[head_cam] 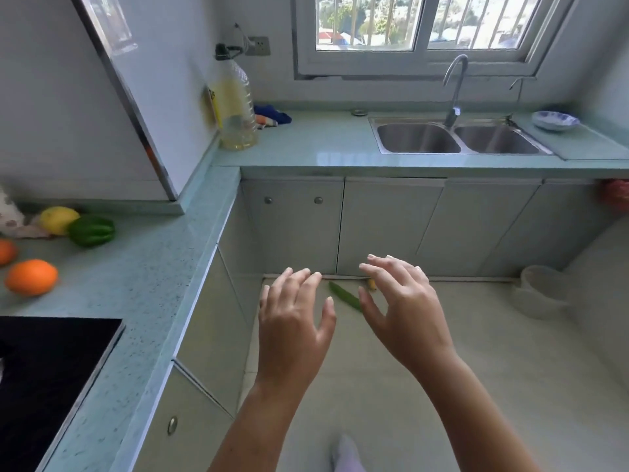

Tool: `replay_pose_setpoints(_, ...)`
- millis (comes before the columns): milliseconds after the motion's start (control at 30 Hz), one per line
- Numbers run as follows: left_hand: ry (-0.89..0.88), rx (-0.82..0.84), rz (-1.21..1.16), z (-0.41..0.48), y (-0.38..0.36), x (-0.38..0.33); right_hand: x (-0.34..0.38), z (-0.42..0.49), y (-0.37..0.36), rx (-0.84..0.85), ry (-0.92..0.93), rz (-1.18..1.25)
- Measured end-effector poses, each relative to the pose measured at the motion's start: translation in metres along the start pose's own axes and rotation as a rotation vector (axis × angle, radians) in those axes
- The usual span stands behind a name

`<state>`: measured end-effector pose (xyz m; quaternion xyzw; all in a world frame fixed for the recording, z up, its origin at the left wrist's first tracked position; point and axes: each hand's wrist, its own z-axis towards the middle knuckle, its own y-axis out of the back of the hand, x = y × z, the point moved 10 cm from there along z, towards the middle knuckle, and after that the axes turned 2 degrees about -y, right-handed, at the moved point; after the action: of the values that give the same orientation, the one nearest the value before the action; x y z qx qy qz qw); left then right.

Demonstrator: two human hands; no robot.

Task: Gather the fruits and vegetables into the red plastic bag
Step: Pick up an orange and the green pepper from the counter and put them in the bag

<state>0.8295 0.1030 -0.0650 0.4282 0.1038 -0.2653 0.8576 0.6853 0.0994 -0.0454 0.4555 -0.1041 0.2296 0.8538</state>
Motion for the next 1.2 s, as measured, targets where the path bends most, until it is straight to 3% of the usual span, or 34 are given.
replay_pose_setpoints(233,0.09,0.015,0.092,0.077,-0.046,0.031,-0.025,0.092,-0.056,0.075,0.08,0.088)
replay_pose_setpoints(500,0.279,-0.044,0.22,0.101,-0.036,0.106,0.009,0.151,-0.126,0.19,0.222,0.212)
replay_pose_setpoints(867,0.418,-0.116,0.306,0.124,-0.003,0.239,0.1,0.204,-0.238,0.315,0.373,0.243)
replay_pose_setpoints(1200,0.59,-0.175,0.337,0.131,0.058,0.388,0.231,0.25,-0.342,0.437,0.555,0.27)
